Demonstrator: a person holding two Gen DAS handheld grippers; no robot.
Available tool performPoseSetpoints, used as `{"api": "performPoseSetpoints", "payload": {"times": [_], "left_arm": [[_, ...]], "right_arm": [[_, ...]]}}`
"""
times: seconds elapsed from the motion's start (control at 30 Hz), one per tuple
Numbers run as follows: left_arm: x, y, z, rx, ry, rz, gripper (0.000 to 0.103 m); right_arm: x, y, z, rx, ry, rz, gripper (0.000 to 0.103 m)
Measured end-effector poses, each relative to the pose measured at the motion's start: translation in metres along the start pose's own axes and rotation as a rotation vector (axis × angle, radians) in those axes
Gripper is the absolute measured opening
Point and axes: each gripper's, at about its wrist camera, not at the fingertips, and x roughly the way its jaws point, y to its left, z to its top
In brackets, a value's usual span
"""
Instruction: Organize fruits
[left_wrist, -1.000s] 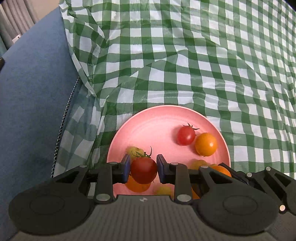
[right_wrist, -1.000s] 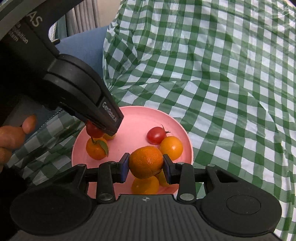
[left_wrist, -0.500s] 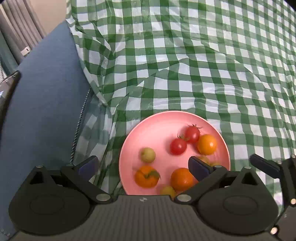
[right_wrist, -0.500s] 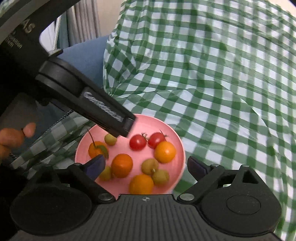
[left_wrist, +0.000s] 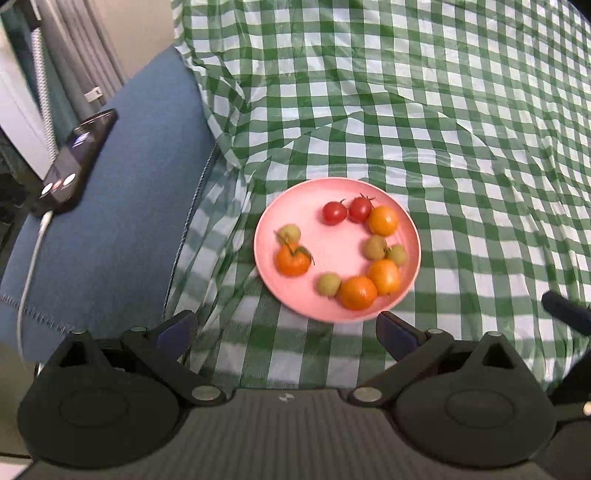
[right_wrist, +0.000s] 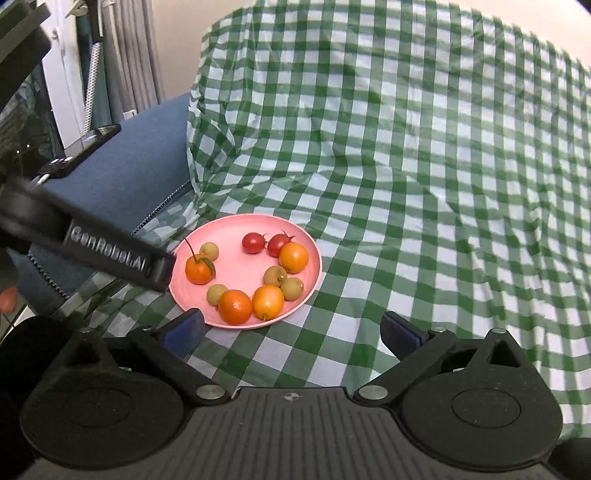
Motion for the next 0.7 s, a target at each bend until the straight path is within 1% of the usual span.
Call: {"api": "performPoseSetpoints", "payload": {"times": [0.17,0.33,0.53,0.7], "left_arm": [[-0.024,0.007,-0.020,-0.029,-0.033,0.014,0.103],[-0.042,0.009,-0.035,-0.042,-0.059,0.021,0.103],[-0.051,0.006,-0.046,-0.054,-0.082,0.039,0.103],[-0.053,0.006,-0.045,-0.062,-0.089,0.049,0.103]], "right_arm": [[-0.026,0.010,-0.003,-0.056,-0.045,-0.025,0.102],[-0.041,0.010,-0.006,-0.041,-0.058,-0.052,0.102],[-0.054,0.008,-0.010,-0.024,-0.084,-0.079,0.102],[-0.056,0.009,-0.010,-0.024,-0.095,-0.090,0.102]]}}
